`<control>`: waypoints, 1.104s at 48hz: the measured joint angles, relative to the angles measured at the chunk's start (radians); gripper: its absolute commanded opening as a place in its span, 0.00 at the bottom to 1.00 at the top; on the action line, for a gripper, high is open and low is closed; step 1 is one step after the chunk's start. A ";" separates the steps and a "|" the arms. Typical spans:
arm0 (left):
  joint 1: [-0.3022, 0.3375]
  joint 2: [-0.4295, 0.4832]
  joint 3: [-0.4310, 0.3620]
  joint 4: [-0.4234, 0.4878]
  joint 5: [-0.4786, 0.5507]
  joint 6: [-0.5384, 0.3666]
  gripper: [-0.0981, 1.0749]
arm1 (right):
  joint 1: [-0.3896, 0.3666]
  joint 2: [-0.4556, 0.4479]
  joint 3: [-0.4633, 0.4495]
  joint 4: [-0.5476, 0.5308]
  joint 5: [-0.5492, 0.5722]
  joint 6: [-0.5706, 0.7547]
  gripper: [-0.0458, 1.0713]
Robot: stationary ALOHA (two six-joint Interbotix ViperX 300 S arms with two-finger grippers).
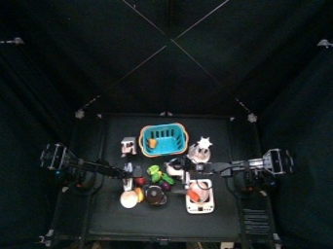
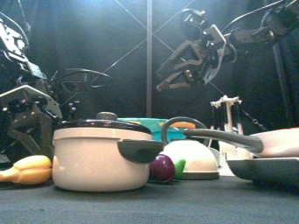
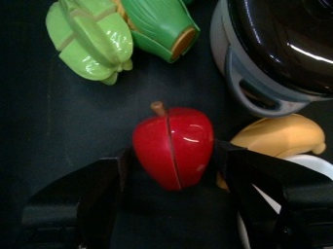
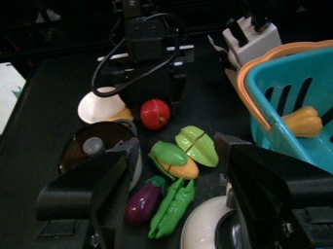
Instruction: Grab apple and place into basket
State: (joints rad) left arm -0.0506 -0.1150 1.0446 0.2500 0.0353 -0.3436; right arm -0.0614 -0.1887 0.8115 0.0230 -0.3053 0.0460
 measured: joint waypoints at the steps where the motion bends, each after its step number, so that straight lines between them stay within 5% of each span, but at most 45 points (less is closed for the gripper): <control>1: 0.000 0.005 -0.003 0.000 0.000 0.000 0.93 | 0.000 0.003 0.000 0.000 0.000 -0.002 0.89; 35: 0.003 0.015 -0.023 0.021 0.005 0.003 0.76 | 0.000 0.018 0.006 0.000 0.000 -0.002 0.89; 53: 0.020 -0.186 -0.023 0.077 0.140 0.006 0.76 | 0.000 0.017 0.009 -0.006 0.000 -0.003 0.89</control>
State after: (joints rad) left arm -0.0307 -0.3007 1.0216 0.3267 0.1749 -0.3375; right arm -0.0614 -0.1718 0.8207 0.0169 -0.3053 0.0430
